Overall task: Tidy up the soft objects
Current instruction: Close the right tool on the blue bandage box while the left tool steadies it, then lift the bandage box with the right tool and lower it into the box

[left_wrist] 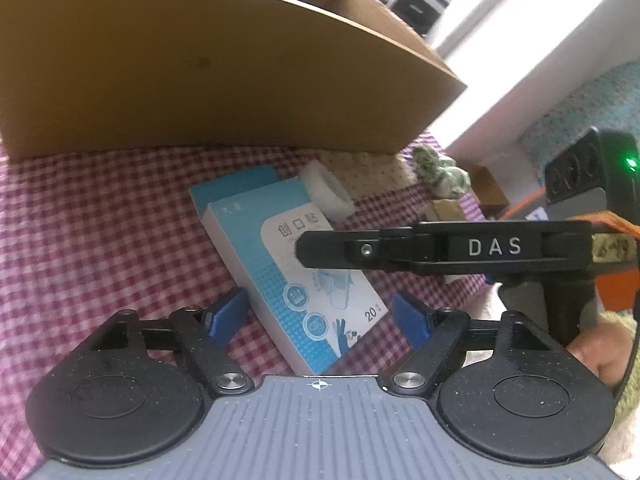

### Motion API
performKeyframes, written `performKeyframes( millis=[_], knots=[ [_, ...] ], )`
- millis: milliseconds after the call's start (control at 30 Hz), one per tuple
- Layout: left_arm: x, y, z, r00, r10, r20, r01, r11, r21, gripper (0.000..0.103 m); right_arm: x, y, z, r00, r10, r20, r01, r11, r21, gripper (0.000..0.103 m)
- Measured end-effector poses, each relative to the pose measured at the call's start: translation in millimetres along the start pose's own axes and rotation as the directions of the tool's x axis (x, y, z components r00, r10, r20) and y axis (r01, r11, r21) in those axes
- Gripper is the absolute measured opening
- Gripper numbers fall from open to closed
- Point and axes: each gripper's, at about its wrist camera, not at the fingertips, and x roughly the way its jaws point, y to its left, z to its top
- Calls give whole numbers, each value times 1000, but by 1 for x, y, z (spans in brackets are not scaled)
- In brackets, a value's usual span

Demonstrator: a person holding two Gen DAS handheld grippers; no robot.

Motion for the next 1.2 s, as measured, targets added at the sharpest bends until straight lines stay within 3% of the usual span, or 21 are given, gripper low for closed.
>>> performKeyframes(
  millis=[167,267,500,633,800,967,1067,1200],
  knots=[
    [-30,6,-5,998,32,51,-30,999,-35,79,1,20,-1,999,44,14,-44,999,-16,42],
    [-59,5,-3,991,55,120,-50,998,-46,79,-3,40,1,997,69,32,-67,996,-56,41],
    [-104,-20,26,963,103,248,-114,993,31,86,-31,78,23,982,137,129,-118,982,-148,41],
    [-115,-29,45,957,78,279,-96,994,53,87,-55,83,46,968,179,173,-150,974,-170,41],
    [-113,-42,60,955,44,294,-64,996,58,87,-75,73,64,966,192,170,-167,974,-151,41],
    [-105,-53,69,966,15,259,-28,999,46,87,-86,59,68,966,186,177,-168,979,-112,41],
    [-100,-53,67,973,-19,229,16,1000,14,87,-92,47,65,965,189,179,-178,981,-75,40],
    [-91,-58,56,982,-20,189,23,1000,-15,87,-92,28,51,963,199,180,-200,980,-10,40]
  ],
)
